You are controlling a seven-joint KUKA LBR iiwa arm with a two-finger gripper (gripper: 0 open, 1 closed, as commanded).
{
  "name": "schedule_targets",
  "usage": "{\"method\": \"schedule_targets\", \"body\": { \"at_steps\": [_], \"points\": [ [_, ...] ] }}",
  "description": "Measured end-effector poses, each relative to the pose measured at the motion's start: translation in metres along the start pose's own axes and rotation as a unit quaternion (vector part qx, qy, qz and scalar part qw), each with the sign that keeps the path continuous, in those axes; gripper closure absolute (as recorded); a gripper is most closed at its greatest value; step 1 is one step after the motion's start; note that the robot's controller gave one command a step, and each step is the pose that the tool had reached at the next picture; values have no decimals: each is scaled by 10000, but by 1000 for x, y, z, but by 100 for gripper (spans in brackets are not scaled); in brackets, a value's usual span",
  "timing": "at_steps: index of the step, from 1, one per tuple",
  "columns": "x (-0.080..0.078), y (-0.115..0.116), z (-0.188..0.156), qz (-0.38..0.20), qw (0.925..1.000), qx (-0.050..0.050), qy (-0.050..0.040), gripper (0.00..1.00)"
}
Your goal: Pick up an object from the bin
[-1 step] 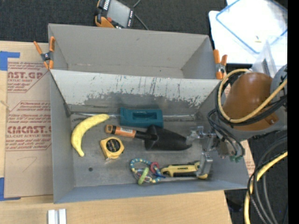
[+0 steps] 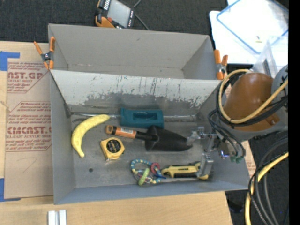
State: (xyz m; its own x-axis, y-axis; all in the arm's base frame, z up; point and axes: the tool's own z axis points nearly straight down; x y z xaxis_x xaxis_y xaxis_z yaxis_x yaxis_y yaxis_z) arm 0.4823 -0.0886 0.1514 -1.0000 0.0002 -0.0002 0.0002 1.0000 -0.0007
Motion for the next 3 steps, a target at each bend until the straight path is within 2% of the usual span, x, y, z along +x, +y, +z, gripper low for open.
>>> {"method": "schedule_targets", "body": {
  "at_steps": [1, 2, 3],
  "points": [
    [-17, 28, 81, 1539, 9881, -3, 10, 0],
    [0, 11, 73, 523, 9986, 0, -39, 0],
    [-18, 21, -7, 1267, 9919, -7, -4, 0]
  ]
}}
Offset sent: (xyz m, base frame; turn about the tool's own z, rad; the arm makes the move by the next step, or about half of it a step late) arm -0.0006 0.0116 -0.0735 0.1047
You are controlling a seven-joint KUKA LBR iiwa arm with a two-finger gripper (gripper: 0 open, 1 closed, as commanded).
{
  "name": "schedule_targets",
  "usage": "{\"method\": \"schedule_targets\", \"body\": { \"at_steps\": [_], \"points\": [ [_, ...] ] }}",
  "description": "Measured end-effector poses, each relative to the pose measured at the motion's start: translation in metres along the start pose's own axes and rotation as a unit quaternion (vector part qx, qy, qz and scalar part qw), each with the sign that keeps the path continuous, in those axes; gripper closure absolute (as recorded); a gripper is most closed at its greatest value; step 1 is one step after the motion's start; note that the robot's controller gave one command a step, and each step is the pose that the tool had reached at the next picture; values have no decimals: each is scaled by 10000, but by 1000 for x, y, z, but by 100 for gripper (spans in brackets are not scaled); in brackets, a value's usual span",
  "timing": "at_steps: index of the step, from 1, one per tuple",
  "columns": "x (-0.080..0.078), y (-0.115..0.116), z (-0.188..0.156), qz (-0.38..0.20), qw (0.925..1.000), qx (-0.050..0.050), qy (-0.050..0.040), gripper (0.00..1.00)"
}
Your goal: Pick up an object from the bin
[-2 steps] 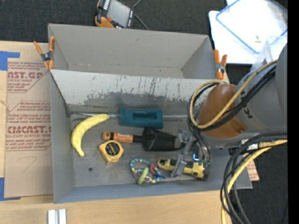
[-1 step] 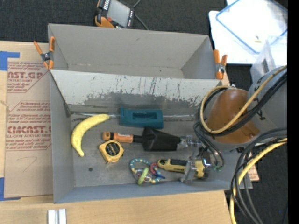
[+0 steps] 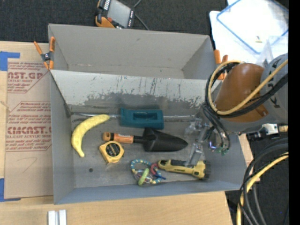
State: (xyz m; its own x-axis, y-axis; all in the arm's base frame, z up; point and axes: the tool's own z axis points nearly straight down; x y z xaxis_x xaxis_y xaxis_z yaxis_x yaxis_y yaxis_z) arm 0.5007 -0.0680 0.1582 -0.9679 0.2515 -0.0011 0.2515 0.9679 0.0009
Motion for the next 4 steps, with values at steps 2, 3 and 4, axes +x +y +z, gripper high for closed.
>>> {"method": "schedule_targets", "body": {
  "at_steps": [2, 3, 4],
  "points": [
    [5, 13, 99, -112, 9999, -11, -55, 100],
    [3, 15, 90, 151, 9999, -15, -82, 100],
    [-2, 5, 25, -120, 9999, -11, -82, 100]
  ]
}}
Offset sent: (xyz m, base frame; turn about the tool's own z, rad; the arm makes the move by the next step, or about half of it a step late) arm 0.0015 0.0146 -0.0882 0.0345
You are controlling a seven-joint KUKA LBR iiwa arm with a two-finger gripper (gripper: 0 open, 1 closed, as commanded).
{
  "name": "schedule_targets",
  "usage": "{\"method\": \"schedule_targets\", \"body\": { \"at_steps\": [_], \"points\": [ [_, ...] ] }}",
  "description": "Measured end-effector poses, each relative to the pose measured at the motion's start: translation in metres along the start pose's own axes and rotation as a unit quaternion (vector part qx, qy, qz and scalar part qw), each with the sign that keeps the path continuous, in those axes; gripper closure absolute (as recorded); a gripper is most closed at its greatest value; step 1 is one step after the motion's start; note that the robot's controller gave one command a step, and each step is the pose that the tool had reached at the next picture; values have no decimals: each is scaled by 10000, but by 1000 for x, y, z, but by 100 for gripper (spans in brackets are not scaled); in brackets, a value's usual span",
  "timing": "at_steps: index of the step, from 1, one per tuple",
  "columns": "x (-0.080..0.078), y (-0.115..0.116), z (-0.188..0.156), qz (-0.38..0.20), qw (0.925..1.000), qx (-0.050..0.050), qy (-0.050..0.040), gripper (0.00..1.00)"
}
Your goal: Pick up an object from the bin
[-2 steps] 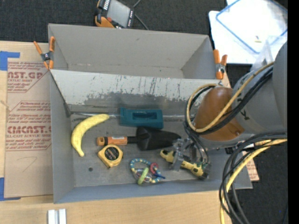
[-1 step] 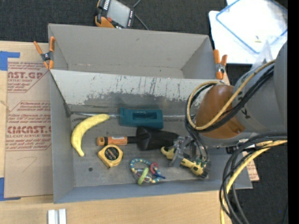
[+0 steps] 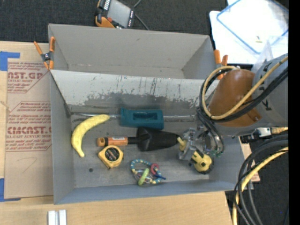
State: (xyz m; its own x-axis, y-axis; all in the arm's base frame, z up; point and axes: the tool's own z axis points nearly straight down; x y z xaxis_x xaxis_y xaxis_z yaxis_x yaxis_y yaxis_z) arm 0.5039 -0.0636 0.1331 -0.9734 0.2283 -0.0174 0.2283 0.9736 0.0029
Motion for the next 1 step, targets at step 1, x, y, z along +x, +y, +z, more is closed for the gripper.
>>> {"method": "schedule_targets", "body": {
  "at_steps": [1],
  "points": [
    [1, 1, 4, 39, 10000, -1, 29, 100]
  ]
}}
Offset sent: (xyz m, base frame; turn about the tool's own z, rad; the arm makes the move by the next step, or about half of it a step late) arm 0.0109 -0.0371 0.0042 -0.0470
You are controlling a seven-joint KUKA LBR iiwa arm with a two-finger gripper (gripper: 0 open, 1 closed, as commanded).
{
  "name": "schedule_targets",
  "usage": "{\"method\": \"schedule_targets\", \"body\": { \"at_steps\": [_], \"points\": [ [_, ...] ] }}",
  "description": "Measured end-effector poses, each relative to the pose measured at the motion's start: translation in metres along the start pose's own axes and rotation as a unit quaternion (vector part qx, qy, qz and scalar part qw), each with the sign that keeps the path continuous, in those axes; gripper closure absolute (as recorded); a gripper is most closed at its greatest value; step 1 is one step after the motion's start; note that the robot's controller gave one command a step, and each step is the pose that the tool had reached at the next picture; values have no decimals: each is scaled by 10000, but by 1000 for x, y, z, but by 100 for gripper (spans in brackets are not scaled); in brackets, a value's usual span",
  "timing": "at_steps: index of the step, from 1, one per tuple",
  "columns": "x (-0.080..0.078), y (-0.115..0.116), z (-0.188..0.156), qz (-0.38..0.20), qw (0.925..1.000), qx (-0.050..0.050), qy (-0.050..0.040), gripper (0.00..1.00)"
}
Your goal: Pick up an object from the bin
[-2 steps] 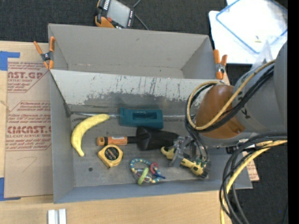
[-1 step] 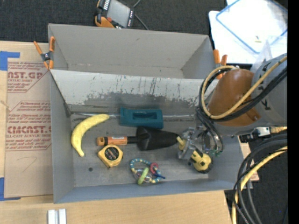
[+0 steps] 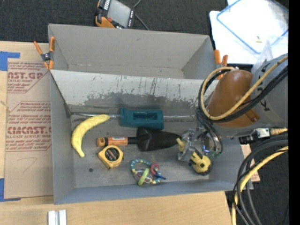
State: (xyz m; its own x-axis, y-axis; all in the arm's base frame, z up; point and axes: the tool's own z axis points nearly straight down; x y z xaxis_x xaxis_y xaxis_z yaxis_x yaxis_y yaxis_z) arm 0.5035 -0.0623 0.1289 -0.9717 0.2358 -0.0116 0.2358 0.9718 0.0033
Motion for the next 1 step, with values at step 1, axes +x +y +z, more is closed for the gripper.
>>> {"method": "schedule_targets", "body": {
  "at_steps": [1],
  "points": [
    [-20, -29, -8, -286, 9996, -44, 8, 100]
  ]
}}
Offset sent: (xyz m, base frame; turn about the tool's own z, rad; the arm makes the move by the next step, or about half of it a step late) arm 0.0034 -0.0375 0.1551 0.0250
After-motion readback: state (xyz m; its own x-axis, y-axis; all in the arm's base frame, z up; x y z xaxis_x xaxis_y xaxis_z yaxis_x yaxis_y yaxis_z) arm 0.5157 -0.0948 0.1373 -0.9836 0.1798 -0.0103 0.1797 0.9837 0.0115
